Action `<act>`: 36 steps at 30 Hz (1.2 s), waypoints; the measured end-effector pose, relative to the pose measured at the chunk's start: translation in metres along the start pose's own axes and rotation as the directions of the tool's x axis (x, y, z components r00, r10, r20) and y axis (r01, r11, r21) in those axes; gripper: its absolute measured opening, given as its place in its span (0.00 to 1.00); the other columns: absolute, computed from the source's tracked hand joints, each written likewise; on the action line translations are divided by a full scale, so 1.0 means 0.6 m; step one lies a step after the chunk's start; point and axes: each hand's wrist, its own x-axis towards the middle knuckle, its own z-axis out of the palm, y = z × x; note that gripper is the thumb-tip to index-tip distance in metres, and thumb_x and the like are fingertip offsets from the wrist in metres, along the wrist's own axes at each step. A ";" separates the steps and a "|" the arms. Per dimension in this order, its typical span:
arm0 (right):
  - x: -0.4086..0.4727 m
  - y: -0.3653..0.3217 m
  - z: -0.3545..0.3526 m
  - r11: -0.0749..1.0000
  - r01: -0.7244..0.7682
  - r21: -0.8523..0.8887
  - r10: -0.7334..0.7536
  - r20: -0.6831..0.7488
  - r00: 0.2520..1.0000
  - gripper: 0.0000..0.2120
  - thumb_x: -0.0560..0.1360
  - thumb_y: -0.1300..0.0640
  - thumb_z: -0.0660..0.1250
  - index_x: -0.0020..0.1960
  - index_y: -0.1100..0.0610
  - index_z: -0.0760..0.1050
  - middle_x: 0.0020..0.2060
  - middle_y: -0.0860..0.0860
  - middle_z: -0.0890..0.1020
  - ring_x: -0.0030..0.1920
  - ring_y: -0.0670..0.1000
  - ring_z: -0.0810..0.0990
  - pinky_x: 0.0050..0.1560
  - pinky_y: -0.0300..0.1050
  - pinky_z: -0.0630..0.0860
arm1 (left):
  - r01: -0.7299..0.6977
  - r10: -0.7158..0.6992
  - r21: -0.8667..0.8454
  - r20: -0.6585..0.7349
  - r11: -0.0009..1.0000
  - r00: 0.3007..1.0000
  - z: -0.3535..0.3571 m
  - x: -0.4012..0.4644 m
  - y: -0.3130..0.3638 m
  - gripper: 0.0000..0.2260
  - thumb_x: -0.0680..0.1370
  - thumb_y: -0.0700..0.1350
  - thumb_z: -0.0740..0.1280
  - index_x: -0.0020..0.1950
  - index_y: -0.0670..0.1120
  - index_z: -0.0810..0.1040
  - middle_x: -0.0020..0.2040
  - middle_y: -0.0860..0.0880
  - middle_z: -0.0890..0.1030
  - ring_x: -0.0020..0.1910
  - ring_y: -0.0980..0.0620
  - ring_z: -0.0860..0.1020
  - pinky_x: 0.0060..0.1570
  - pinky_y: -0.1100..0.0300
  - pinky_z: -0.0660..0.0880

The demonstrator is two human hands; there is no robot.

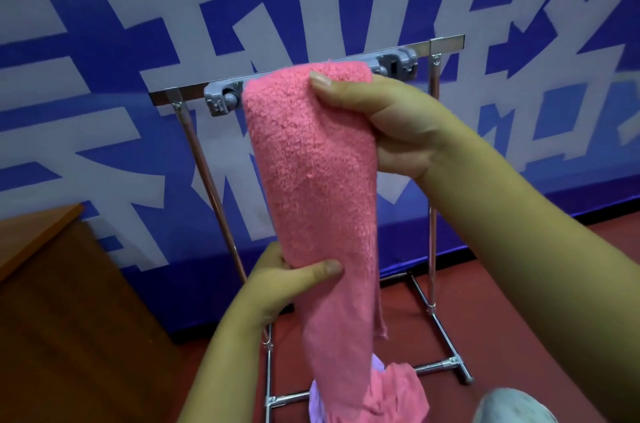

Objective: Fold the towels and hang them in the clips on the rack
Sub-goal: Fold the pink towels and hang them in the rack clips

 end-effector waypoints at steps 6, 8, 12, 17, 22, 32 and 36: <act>0.014 -0.022 -0.006 0.989 0.048 0.143 -0.038 -0.071 0.997 0.07 0.73 0.64 0.62 0.44 0.64 0.78 0.37 0.56 0.82 0.39 0.52 0.81 0.48 0.46 0.80 | 0.149 -0.148 0.050 -0.032 0.988 0.989 -0.002 0.001 -0.052 0.08 0.59 0.44 0.77 0.36 0.50 0.86 0.39 0.48 0.86 0.40 0.52 0.83 0.43 0.59 0.80; 0.017 -0.025 -0.010 0.984 0.068 0.164 -0.053 -0.094 0.994 0.07 0.72 0.64 0.63 0.46 0.64 0.78 0.38 0.57 0.82 0.39 0.53 0.81 0.49 0.47 0.79 | 0.189 -0.186 0.092 -0.034 0.978 0.982 -0.004 0.002 -0.067 0.06 0.61 0.42 0.77 0.36 0.48 0.85 0.38 0.49 0.86 0.39 0.54 0.83 0.41 0.61 0.79; 0.018 -0.027 -0.021 0.971 0.122 0.207 -0.092 -0.150 0.984 0.08 0.73 0.64 0.62 0.50 0.64 0.76 0.38 0.57 0.82 0.39 0.53 0.82 0.49 0.47 0.80 | 0.276 -0.273 0.175 -0.039 0.945 0.961 -0.007 0.000 -0.097 0.06 0.68 0.36 0.75 0.42 0.43 0.83 0.33 0.52 0.85 0.34 0.58 0.82 0.35 0.66 0.76; 0.013 -0.028 -0.036 0.963 0.158 0.218 -0.114 -0.201 0.973 0.08 0.76 0.64 0.60 0.47 0.63 0.78 0.37 0.56 0.83 0.38 0.52 0.82 0.48 0.47 0.80 | 0.332 -0.339 0.182 0.009 0.926 0.941 -0.013 -0.005 -0.121 0.05 0.71 0.34 0.72 0.45 0.38 0.81 0.30 0.52 0.84 0.31 0.58 0.82 0.33 0.68 0.75; 0.011 -0.027 -0.046 0.961 0.183 0.206 -0.121 -0.282 0.952 0.07 0.75 0.63 0.61 0.50 0.62 0.77 0.40 0.56 0.82 0.41 0.53 0.81 0.54 0.50 0.77 | 0.400 -0.401 0.086 -0.007 0.913 0.916 -0.021 -0.003 -0.133 0.07 0.68 0.39 0.76 0.43 0.40 0.82 0.35 0.47 0.85 0.34 0.53 0.83 0.36 0.63 0.77; 0.006 -0.018 -0.057 0.956 0.293 0.028 -0.256 -0.414 0.874 0.07 0.77 0.62 0.62 0.45 0.60 0.78 0.36 0.53 0.83 0.39 0.52 0.82 0.51 0.50 0.79 | 0.494 -0.499 -0.292 0.064 0.819 0.864 -0.038 -0.003 -0.146 0.09 0.64 0.32 0.73 0.42 0.34 0.82 0.41 0.36 0.83 0.37 0.45 0.84 0.38 0.57 0.81; 0.002 -0.017 -0.057 0.935 0.341 -0.093 -0.350 -0.373 0.859 0.07 0.78 0.62 0.61 0.46 0.59 0.78 0.36 0.51 0.84 0.39 0.50 0.83 0.48 0.48 0.81 | 0.507 -0.494 -0.267 0.117 0.820 0.861 -0.044 -0.004 -0.149 0.24 0.51 0.39 0.83 0.43 0.34 0.83 0.44 0.35 0.83 0.40 0.43 0.83 0.39 0.55 0.80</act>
